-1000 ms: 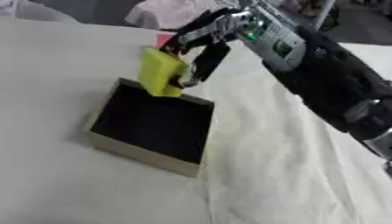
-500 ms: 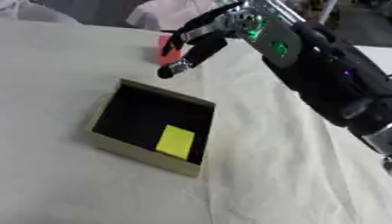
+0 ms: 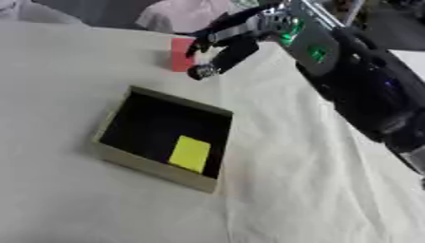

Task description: Pick up objects on the table and place them in the box.

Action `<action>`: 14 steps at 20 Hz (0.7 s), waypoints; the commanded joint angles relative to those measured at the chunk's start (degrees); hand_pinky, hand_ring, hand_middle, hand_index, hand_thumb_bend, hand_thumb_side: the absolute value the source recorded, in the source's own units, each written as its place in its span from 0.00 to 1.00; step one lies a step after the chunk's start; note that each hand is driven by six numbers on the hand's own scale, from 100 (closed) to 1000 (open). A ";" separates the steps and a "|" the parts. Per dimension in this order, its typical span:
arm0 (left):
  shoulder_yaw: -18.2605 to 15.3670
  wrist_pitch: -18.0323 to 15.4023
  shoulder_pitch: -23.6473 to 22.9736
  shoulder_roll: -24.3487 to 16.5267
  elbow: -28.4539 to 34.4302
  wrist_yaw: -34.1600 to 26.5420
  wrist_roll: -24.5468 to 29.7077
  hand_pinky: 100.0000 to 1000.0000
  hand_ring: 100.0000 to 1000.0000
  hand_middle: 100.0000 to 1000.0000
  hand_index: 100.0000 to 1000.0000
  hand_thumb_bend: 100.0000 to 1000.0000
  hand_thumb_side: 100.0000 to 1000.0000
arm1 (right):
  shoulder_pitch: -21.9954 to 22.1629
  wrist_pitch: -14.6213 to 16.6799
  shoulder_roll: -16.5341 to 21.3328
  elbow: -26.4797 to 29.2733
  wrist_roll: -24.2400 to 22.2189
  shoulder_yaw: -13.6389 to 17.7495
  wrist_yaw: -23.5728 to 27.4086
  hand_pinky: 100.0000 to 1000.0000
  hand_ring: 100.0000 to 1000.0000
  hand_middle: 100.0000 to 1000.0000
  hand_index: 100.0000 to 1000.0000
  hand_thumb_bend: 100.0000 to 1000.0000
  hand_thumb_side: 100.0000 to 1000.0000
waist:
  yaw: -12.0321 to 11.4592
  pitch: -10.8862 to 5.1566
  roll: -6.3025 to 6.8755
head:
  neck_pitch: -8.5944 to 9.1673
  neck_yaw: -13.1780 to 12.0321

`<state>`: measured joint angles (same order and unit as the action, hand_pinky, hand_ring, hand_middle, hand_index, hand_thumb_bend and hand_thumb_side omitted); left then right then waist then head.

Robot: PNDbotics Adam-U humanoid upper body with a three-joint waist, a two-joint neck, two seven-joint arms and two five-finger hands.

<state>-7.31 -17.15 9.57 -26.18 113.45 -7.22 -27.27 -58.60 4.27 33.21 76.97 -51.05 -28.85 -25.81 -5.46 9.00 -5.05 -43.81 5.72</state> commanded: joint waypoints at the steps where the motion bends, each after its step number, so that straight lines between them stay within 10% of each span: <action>1: -0.63 -0.14 0.66 -0.56 1.15 0.31 -0.12 0.62 0.71 0.67 0.76 0.24 0.59 | -0.16 -0.79 2.29 1.83 1.76 3.38 -2.82 1.00 1.00 1.00 1.00 0.07 0.81 | 0.06 -0.44 0.50 | -0.30 0.23; 14: -0.70 -0.05 1.01 -0.21 1.15 0.40 -0.28 0.62 0.72 0.67 0.76 0.24 0.60 | 0.88 2.98 1.46 -0.05 11.48 9.83 -13.88 1.00 1.00 0.98 1.00 0.05 0.68 | -0.12 0.60 0.89 | -0.30 0.28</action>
<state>-7.33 -17.17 9.81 -25.68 113.45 -7.08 -27.38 -56.47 6.88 33.94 76.93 -40.73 -20.33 -38.45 -5.57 10.35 -4.65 -43.81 5.95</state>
